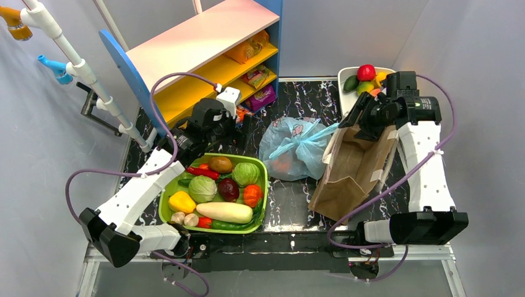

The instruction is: Place the food into the grocery bag and tie it

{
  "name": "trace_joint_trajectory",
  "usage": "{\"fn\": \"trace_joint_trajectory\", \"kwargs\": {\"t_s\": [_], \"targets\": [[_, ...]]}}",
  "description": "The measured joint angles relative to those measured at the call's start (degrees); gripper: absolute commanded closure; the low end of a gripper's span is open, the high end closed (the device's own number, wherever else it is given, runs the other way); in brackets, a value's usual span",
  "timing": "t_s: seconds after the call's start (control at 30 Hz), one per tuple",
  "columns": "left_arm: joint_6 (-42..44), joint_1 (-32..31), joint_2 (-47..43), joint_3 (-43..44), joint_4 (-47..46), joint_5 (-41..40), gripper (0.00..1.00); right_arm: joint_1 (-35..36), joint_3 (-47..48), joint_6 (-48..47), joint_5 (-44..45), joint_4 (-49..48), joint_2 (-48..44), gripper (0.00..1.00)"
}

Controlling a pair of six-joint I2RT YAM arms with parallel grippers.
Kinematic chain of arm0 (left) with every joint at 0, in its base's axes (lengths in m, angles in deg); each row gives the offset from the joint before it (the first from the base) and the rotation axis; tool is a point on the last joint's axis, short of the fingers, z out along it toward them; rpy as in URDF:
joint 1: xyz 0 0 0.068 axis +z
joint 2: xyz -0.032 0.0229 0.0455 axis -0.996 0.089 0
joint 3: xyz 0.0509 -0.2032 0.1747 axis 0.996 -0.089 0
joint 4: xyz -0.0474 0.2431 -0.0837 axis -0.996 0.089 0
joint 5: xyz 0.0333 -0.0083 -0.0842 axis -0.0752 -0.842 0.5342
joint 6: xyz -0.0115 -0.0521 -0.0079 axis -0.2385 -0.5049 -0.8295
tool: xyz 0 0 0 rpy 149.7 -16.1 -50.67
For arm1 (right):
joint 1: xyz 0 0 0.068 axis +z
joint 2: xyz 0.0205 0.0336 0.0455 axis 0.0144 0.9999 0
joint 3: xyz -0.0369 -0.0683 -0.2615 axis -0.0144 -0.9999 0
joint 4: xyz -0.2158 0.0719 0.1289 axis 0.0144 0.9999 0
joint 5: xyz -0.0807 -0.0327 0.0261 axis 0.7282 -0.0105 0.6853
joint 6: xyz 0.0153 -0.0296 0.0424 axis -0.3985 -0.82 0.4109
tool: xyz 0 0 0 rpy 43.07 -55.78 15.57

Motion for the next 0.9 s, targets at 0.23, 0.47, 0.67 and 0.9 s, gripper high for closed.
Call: {"fn": "trace_joint_trajectory", "kwargs": {"t_s": [0.23, 0.47, 0.67, 0.9], "targets": [[-1.07, -0.02, 8.66, 6.78, -0.81, -16.76, 0.02, 0.02, 13.49, -4.09, 8.74, 8.50, -0.26, 0.25], [-3.91, -0.02, 20.44, 16.15, -17.64, -24.90, 0.02, 0.00, 7.50, -5.11, 15.19, 10.38, -6.82, 0.24], [2.01, 0.13, 29.51, 22.80, -25.14, -24.17, 0.02, 0.00, 0.98, -4.90, 13.60, 9.07, -9.62, 0.24], [5.11, 1.20, 37.62, 26.64, -31.65, -24.87, 0.02, 0.00, -1.75, -4.85, 11.82, 7.78, -12.61, 0.23]]}}
